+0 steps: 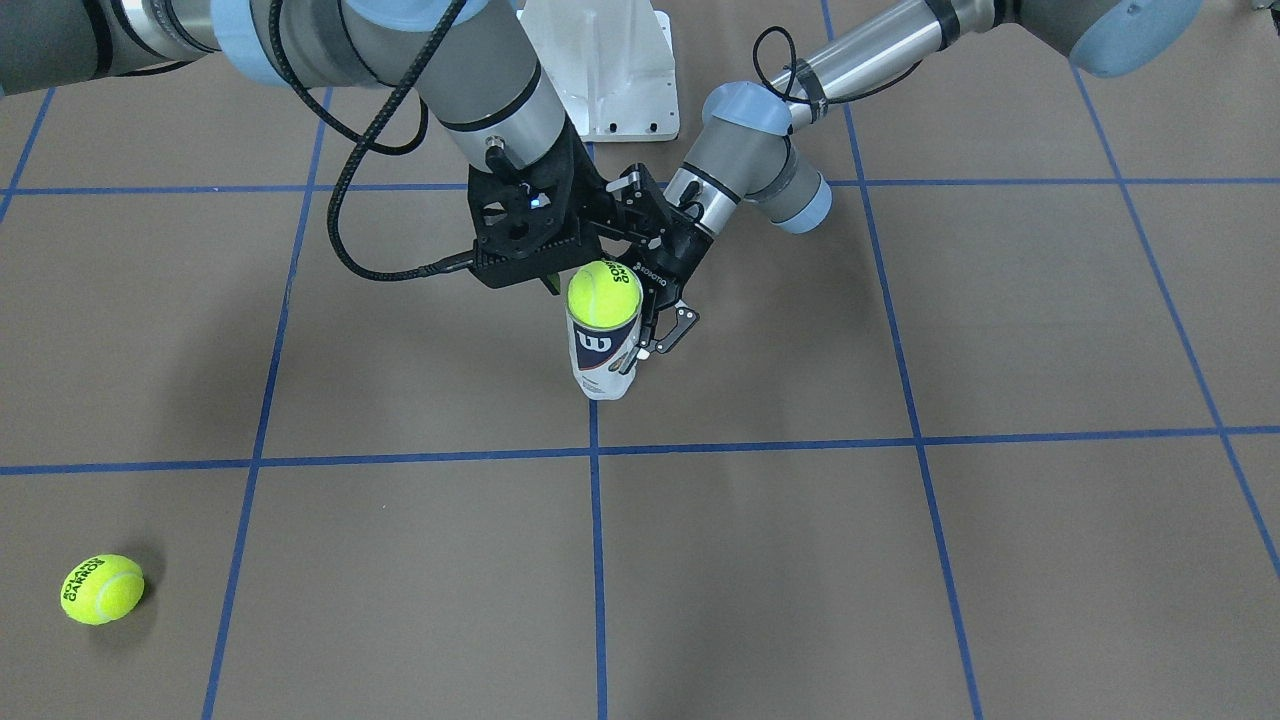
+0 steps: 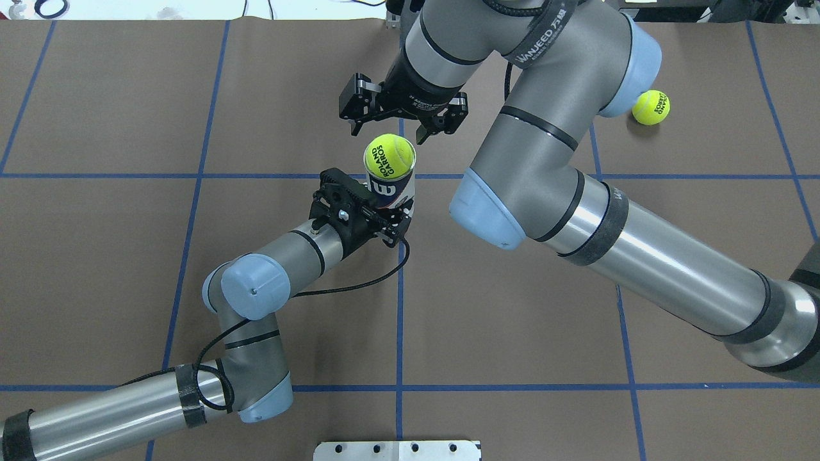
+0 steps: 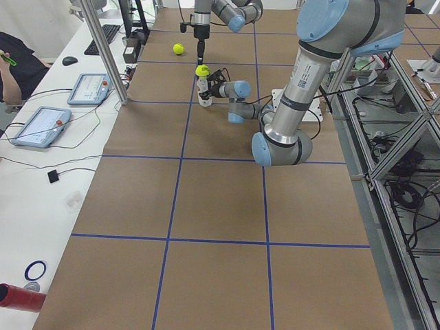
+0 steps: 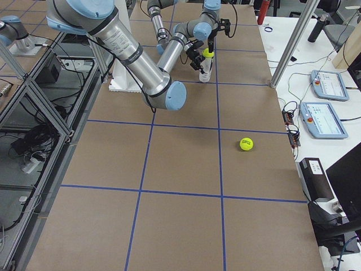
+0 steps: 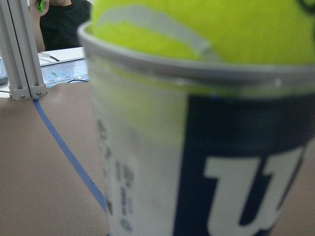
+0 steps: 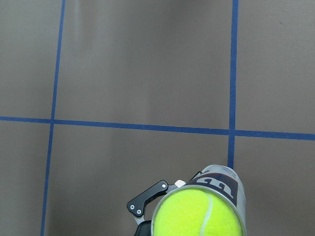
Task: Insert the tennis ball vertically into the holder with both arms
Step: 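Lower the yellow ball into the tube opening with the right gripper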
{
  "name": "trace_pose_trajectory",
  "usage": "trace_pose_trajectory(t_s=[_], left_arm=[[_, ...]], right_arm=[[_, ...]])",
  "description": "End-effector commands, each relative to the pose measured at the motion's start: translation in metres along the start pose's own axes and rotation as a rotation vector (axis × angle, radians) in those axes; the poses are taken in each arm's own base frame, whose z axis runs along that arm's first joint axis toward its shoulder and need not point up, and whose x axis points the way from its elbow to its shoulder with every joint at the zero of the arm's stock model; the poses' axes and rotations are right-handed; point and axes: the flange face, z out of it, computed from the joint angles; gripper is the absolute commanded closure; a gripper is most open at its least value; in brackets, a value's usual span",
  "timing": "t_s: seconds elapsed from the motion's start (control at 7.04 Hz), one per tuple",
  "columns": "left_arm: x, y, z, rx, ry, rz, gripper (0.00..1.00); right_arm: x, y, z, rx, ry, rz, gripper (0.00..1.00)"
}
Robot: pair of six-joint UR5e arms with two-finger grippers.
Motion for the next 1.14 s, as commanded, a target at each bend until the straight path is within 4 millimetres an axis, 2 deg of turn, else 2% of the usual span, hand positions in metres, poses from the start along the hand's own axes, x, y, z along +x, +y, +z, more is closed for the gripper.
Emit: trace_pose_trajectory(t_s=[0.0,0.14,0.99], left_arm=[[-0.0004,0.0006,0.0001,-0.001,-0.001,0.0,0.32],[-0.0004,0.0006,0.0001,-0.001,-0.001,0.0,0.32],[0.0006,-0.0009,-0.0001,0.001,0.001,-0.001,0.32]], right_arm=[[-0.001,0.0,-0.0027,0.004,-0.006,0.023,0.64],[-0.0012,-0.0006,-0.0038,0.008,-0.011,0.024,1.0],[0.0044,-0.0021,0.0041,0.009,0.002,0.018,1.0]])
